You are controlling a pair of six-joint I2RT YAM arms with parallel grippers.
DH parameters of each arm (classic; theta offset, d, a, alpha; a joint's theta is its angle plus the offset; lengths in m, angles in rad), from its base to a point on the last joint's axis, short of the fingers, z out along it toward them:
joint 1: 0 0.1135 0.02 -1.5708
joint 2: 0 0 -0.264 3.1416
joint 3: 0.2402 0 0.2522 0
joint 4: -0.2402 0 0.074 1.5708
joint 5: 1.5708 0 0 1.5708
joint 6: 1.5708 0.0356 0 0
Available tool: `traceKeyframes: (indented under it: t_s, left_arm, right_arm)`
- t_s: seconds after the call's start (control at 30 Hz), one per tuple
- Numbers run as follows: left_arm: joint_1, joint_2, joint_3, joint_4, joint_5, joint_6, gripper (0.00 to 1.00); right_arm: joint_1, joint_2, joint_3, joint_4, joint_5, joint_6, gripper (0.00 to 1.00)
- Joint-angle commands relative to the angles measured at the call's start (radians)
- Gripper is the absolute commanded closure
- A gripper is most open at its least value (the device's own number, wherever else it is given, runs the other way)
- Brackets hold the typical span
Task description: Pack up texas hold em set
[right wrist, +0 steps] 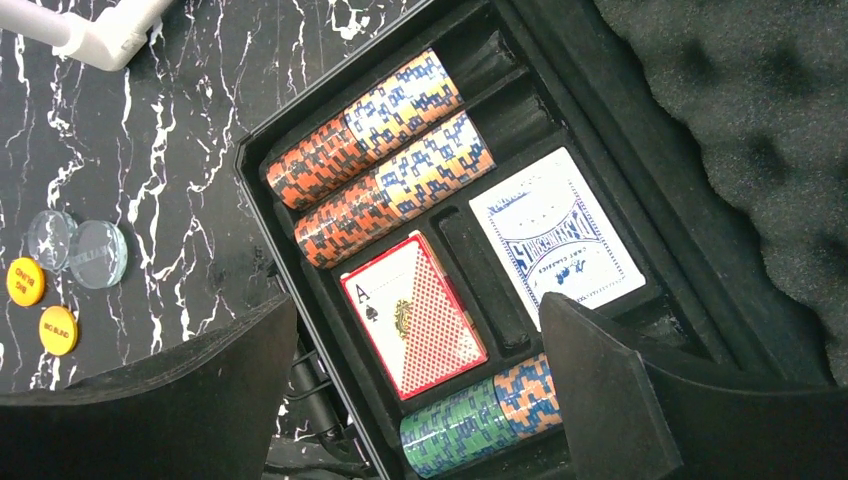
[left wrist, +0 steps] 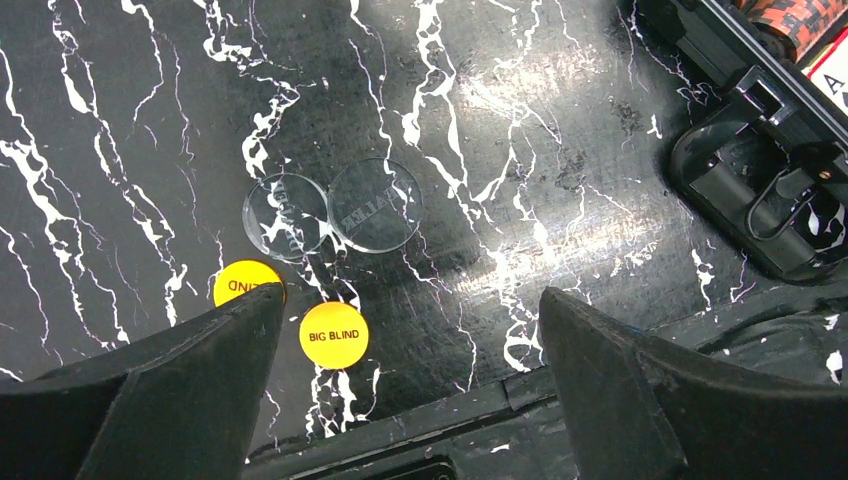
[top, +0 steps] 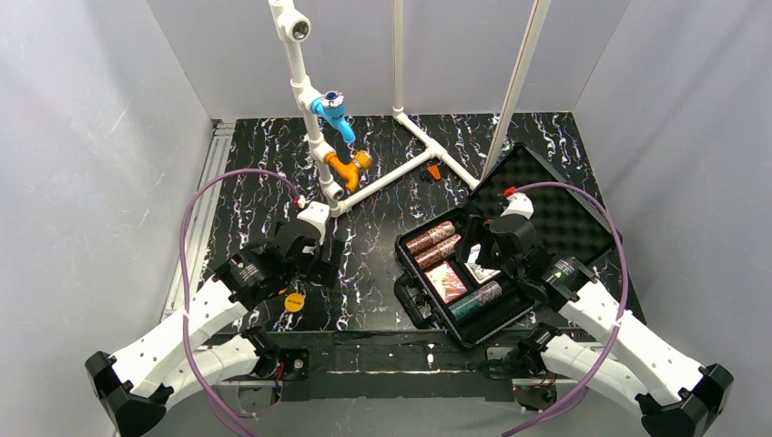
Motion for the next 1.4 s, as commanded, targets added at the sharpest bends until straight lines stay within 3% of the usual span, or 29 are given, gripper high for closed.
traceKeyframes:
  t_s: [0.0, 0.3, 0.53, 1.13, 1.37]
  left_arm:
    - [-0.002, -0.005, 0.023, -0.052, -0.058, -0.074, 0.01]
    - [-0.001, 0.012, 0.011, -0.146, -0.161, -0.237, 0.01]
    - [0.022, 0.072, -0.016, -0.168, -0.160, -0.363, 0.01]
    - [0.237, 0.151, -0.102, -0.049, -0.014, -0.430, 0.01]
    - [0.246, 0.345, -0.074, 0.058, 0.052, -0.523, 0.01]
  right_arm:
    - [0.001, -0.031, -0.005, 0.022, -0.008, 0.039, 0.02]
    - [0.002, -0.069, -0.036, 0.027, 0.001, 0.001, 0.02]
    - [0.002, -0.031, -0.027, 0.032, -0.033, -0.007, 0.02]
    - [0.002, -0.045, -0.034, -0.030, -0.060, 0.004, 0.02]
    - [0.002, -0.019, -0.015, -0.038, -0.069, 0.002, 0.02]
